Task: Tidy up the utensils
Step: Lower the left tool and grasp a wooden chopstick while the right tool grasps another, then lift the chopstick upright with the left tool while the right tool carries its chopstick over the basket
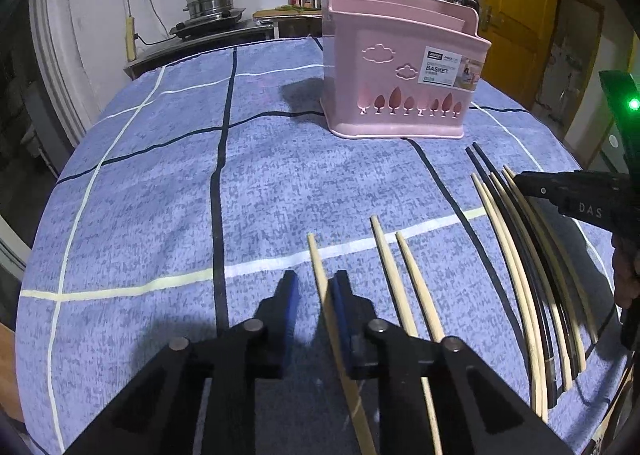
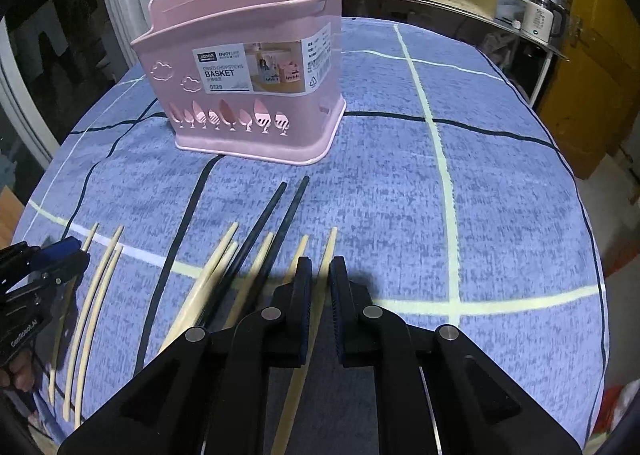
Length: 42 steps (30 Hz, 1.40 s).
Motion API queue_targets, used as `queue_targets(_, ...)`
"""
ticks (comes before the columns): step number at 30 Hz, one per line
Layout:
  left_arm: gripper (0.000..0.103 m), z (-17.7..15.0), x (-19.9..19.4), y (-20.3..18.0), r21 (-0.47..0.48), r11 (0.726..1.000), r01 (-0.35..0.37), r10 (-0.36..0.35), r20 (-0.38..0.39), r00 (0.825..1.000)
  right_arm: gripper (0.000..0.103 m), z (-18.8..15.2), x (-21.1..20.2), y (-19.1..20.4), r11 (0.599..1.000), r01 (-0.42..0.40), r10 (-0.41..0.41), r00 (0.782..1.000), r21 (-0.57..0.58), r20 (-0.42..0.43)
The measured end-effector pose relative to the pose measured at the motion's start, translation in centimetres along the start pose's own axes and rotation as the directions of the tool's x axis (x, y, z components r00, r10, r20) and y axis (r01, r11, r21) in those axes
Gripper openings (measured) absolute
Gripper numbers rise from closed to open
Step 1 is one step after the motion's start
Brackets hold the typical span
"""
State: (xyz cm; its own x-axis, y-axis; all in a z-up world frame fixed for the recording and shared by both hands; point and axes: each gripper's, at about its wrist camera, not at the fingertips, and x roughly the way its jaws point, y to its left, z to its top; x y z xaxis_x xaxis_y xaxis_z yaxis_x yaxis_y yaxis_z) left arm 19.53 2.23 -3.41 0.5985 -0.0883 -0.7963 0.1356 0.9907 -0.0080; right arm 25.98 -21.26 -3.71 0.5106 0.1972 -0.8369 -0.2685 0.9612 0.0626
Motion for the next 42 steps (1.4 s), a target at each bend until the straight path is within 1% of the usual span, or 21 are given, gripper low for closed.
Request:
queue_targets(1,0.008,0.1,0.0,0.0,0.001,1.000,0.004,-0.004,-0.004,1.000,0.008,0.0,0.1,0.1,1.000,-0.003,0.003,1.000,0.001,0.001)
queue_targets(6,0.006,0.6,-0.1,0.4,-0.021,0.999,0.039,-0.040,-0.014,0.999,0.006,0.2,-0.5,-0.4,0.999,-0.028,0.027,0.999,0.028,0.022)
queue_targets(11,0.006,1.2,-1.9,0.6,-0.020,0.999,0.045,-0.045,0.022,0.999,0.006,0.4,-2.9,-1.0,0.998,-0.057,0.054,0.996,0.038,0.077)
queue_targets(13,0.006,1.6,-3.1,0.6,-0.015,0.999,0.049,-0.048,0.051,0.998,0.006,0.7,-4.0,-1.0,0.997,-0.070,0.066,0.992,0.036,0.104)
queue_targets(19,0.006,3.1,-6.4,0.7,-0.006,0.998,0.067,-0.065,0.125,0.990,0.006,1.5,-7.6,-0.6,0.994,-0.104,0.099,0.978,0.020,0.186)
queue_targets(26,0.006,4.6,-10.7,0.5,0.013,0.996,0.087,-0.087,0.217,0.972,0.006,1.8,-11.3,0.0,0.994,-0.110,0.104,0.957,0.005,0.271)
queue_targets(31,0.006,5.0,-12.6,0.6,0.012,0.995,0.102,-0.102,0.249,0.963,0.006,1.6,-13.3,-0.1,0.993,-0.116,0.112,0.944,-0.005,0.311)
queue_targets(42,0.006,6.0,-14.6,-0.2,0.027,0.993,0.117,-0.120,0.277,0.953,0.006,1.6,-16.5,0.4,0.991,-0.128,0.129,0.918,-0.030,0.376)
